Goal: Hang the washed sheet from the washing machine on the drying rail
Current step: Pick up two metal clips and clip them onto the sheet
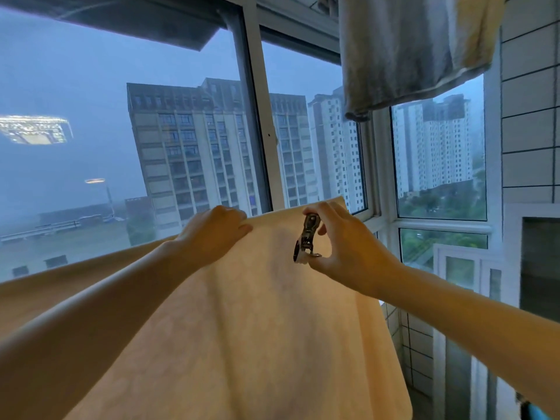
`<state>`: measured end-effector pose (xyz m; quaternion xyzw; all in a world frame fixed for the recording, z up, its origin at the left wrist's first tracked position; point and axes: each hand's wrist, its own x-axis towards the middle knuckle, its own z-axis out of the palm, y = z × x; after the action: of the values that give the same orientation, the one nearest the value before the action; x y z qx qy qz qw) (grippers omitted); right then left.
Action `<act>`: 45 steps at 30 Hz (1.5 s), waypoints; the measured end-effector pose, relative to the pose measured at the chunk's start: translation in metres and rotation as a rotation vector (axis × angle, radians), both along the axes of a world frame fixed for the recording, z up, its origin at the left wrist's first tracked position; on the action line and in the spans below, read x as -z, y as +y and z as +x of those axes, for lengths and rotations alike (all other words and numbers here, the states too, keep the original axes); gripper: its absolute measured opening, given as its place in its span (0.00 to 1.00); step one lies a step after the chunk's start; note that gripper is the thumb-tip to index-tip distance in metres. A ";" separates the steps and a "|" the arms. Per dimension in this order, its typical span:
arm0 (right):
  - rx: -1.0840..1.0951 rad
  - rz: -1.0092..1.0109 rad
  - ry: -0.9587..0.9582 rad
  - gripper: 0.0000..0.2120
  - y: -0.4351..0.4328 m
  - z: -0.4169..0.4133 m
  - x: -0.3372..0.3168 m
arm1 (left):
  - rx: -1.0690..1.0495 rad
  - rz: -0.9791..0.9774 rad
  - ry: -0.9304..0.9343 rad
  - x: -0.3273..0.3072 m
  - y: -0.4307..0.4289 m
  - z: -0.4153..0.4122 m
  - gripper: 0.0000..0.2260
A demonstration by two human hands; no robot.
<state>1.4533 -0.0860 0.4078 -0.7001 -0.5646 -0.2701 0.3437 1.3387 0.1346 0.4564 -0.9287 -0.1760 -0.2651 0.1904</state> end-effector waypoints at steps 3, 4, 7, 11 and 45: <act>-0.009 0.022 -0.016 0.32 0.009 0.012 -0.012 | -0.084 -0.066 0.048 -0.006 -0.003 0.020 0.17; -0.013 0.032 -0.019 0.32 0.012 0.016 -0.016 | -0.089 -0.075 0.055 -0.007 -0.002 0.024 0.18; -0.039 0.036 -0.031 0.32 0.019 0.025 -0.027 | -0.069 -0.068 0.054 -0.009 0.001 0.030 0.18; -0.063 0.017 -0.065 0.34 0.022 0.033 -0.048 | 0.034 0.128 0.069 -0.007 0.000 0.034 0.15; -0.155 -0.319 -0.019 0.38 0.081 0.054 -0.089 | 0.025 0.177 -0.041 0.002 0.005 0.029 0.18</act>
<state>1.5078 -0.0052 0.4965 -0.6976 -0.6557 -0.1565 0.2427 1.3675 0.1398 0.4542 -0.9046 -0.1444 -0.3011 0.2649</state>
